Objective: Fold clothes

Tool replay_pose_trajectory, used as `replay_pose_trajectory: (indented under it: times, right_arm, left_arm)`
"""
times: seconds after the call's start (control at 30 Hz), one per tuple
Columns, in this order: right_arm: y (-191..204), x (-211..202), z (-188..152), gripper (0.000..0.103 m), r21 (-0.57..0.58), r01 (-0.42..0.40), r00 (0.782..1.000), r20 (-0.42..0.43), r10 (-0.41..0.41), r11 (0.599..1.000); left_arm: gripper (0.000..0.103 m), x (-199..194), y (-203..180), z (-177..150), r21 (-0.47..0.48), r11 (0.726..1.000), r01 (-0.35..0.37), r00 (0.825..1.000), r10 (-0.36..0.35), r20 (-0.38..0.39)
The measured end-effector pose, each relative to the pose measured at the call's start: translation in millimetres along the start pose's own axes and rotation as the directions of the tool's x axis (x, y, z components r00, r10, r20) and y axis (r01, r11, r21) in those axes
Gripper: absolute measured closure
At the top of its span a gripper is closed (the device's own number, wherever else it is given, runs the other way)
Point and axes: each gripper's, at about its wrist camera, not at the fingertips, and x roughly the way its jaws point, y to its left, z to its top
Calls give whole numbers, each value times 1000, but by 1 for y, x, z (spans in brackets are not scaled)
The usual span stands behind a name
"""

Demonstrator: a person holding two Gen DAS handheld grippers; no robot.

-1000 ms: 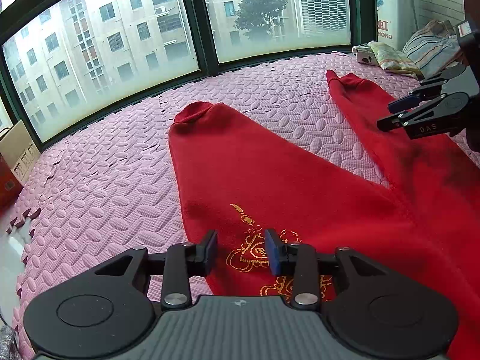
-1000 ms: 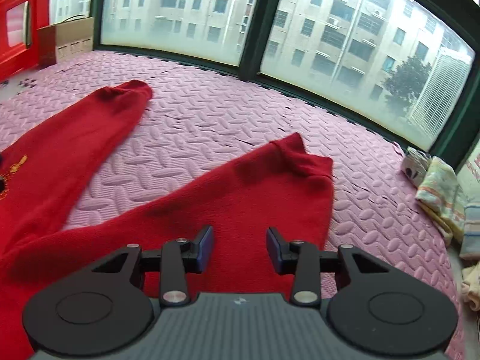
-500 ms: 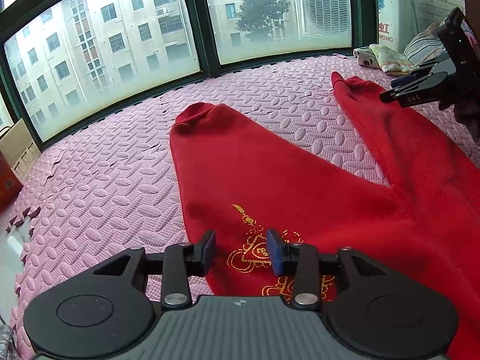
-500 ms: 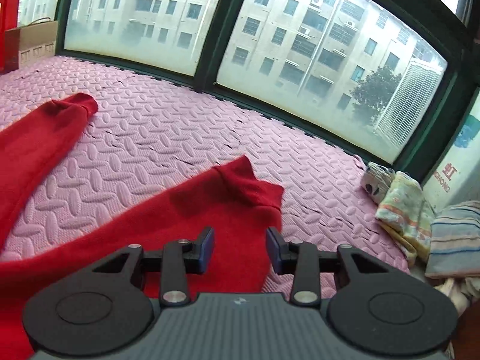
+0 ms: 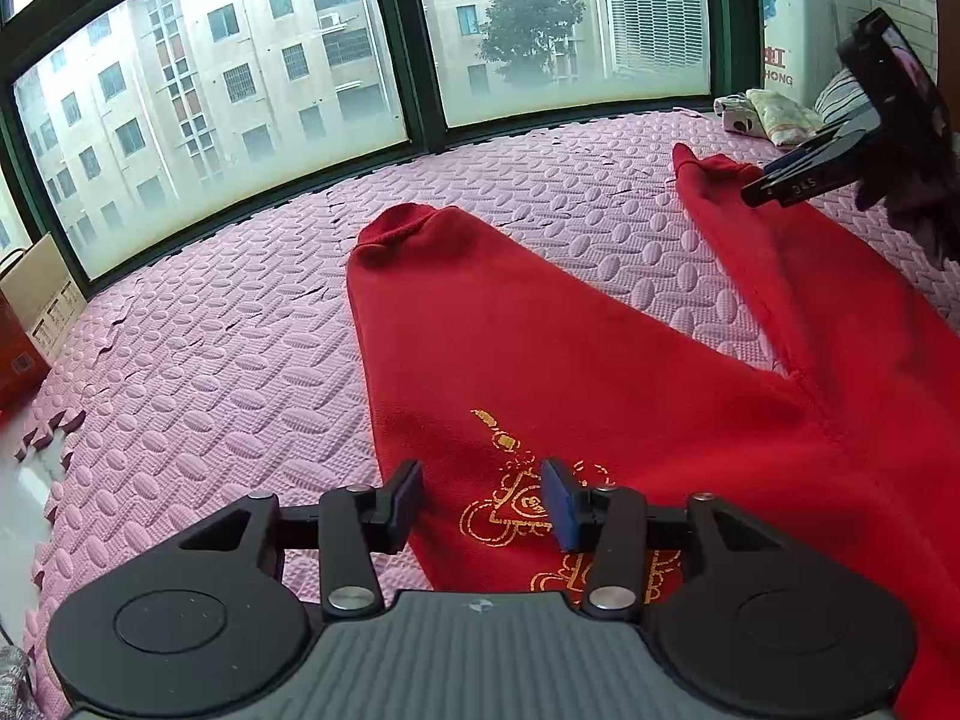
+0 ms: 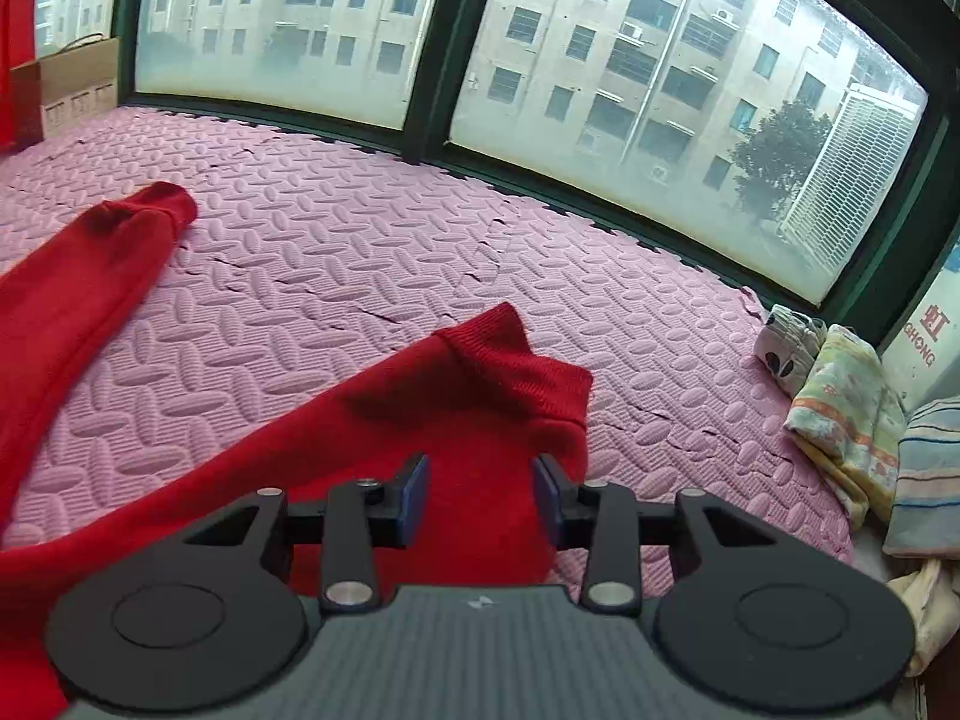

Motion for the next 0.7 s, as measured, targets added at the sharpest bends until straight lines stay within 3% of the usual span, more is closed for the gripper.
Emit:
replay_pose_trajectory:
  times: [0.1, 0.3, 0.43, 0.7]
  right_arm:
    - [9, -24, -9, 64, 18, -103, 995, 9, 103, 995]
    - [45, -71, -43, 60, 38, -299, 954, 1, 300, 953]
    - [61, -91, -67, 58, -24, -293, 956, -11, 292, 956]
    - [55, -121, -87, 53, -13, -236, 971, 27, 236, 972]
  left_arm:
    - [42, 0, -2, 0, 4, 999, -37, 999, 37, -2]
    - [37, 2, 4, 2, -38, 999, -34, 999, 34, -17]
    - [33, 0, 2, 1, -22, 998, -61, 998, 61, -9]
    - [23, -5, 4, -2, -33, 993, -112, 994, 112, -13]
